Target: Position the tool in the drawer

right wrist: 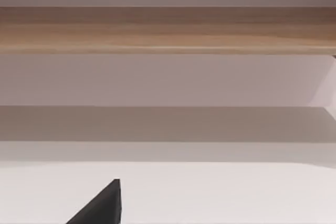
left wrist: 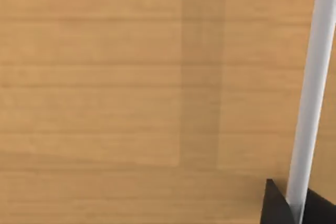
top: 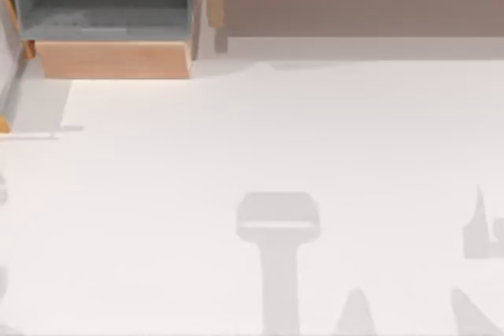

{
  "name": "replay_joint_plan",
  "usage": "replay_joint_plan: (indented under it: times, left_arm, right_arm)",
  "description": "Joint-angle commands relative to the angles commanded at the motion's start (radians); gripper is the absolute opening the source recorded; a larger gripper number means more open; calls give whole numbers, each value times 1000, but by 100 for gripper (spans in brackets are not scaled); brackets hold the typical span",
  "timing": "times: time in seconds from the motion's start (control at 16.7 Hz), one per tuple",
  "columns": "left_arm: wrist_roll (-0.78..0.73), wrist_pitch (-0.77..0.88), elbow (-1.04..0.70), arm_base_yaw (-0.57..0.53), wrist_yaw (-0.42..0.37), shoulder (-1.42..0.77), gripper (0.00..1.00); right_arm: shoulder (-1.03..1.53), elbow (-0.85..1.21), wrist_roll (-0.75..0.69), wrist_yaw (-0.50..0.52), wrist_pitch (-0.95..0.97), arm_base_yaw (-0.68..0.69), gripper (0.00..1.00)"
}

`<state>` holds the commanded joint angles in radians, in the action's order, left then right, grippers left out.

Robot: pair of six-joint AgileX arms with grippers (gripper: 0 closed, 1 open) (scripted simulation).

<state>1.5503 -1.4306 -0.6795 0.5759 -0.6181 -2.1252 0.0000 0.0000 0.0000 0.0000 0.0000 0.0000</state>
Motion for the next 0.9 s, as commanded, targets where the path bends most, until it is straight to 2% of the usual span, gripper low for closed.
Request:
replay_joint_plan:
  times: [0.18,0.54,0.9]
  left_arm:
    - [1,38,-64,-36,35,-24,0]
    - [1,52,-80,-40,39,-35,0]
    - [2,165,-290,-110,112,-122,0]
  right_arm:
    - [0,0,0,0,0,0,100]
    - [0,0,0,0,0,0,100]
    - [0,0,0,0,0,0,100]
